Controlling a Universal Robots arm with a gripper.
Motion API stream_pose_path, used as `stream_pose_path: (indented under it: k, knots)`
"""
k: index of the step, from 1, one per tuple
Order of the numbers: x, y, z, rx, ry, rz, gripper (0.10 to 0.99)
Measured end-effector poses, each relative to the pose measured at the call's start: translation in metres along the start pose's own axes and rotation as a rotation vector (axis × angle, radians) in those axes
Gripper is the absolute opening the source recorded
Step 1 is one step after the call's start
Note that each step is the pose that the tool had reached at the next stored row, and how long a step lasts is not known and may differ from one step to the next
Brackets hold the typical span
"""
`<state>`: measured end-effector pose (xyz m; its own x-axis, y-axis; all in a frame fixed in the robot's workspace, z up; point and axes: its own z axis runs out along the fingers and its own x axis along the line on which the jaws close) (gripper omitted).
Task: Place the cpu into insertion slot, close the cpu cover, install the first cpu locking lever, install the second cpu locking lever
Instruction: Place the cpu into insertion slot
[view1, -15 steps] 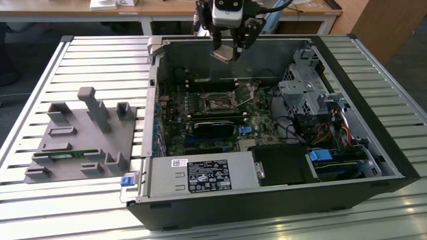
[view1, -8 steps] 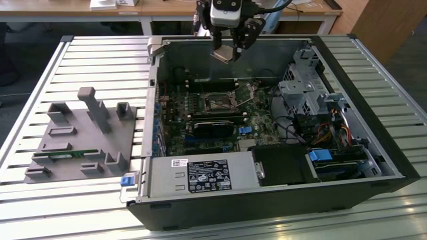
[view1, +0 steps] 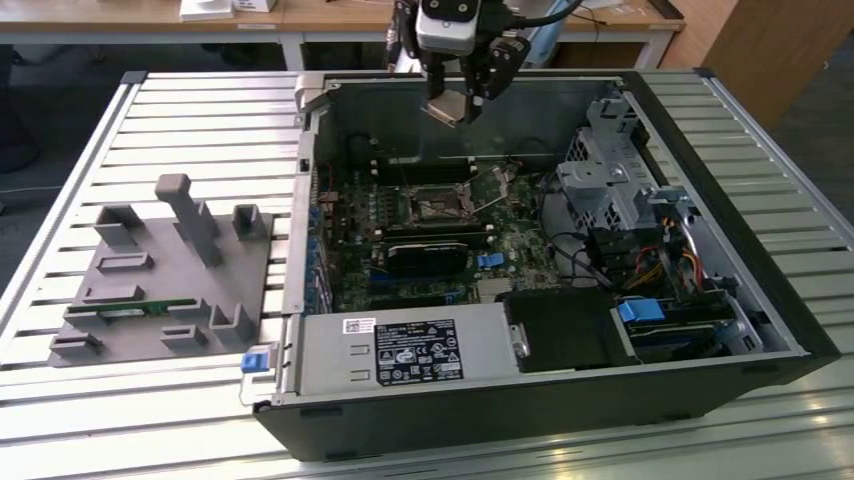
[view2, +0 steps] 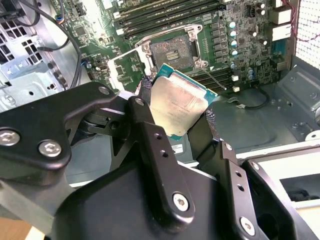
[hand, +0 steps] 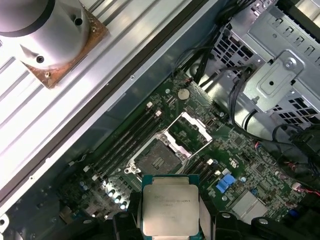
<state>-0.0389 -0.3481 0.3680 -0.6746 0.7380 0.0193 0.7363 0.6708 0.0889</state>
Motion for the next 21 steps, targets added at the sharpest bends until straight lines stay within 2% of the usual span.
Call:
stream_pose_path:
  k: [21]
  knots:
    - [0.0, -0.0001, 0.0009, -0.003, -0.0154, 0.172, 0.541]
